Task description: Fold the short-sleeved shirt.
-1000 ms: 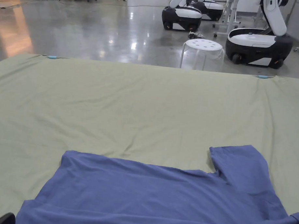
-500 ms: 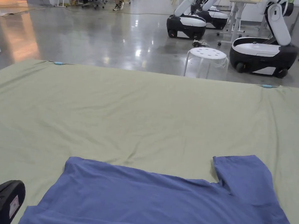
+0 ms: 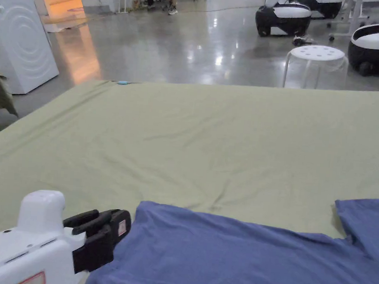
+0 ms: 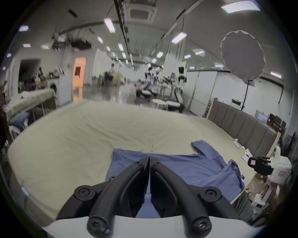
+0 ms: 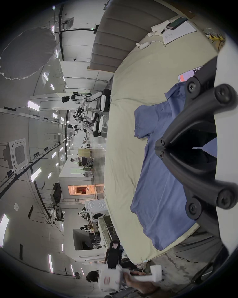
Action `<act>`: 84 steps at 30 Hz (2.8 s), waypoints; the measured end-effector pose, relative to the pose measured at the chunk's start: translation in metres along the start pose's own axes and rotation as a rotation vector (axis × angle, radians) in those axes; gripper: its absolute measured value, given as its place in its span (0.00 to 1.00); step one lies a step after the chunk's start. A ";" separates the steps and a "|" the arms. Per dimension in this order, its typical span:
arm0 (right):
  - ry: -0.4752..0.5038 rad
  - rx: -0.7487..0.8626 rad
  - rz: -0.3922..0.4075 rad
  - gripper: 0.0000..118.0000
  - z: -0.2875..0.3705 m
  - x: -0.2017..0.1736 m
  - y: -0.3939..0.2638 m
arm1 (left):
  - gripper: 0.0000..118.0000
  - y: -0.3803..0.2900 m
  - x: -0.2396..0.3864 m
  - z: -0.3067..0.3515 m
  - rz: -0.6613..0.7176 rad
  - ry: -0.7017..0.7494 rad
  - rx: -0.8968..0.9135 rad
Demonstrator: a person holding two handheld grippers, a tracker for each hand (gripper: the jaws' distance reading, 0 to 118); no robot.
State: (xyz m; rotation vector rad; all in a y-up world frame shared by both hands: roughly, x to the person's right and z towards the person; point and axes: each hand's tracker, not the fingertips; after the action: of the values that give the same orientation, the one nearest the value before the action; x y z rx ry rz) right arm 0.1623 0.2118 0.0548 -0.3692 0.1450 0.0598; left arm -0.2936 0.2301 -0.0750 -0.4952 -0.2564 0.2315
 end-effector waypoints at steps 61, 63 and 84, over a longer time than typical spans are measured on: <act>0.019 -0.344 -0.216 0.03 -0.050 0.136 0.033 | 0.05 0.003 -0.046 0.010 -0.114 0.016 -0.256; 0.015 -0.337 -0.219 0.03 -0.019 0.125 0.009 | 0.05 -0.027 -0.053 0.026 -0.088 0.028 -0.283; -0.145 -0.420 -0.145 0.63 0.034 0.085 -0.083 | 0.45 -0.113 -0.064 0.088 0.004 0.001 -0.140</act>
State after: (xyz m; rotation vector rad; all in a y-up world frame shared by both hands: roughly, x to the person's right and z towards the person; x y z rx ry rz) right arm 0.2577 0.1493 0.1032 -0.7909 -0.0409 -0.0278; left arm -0.3622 0.1538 0.0436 -0.6342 -0.2719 0.2186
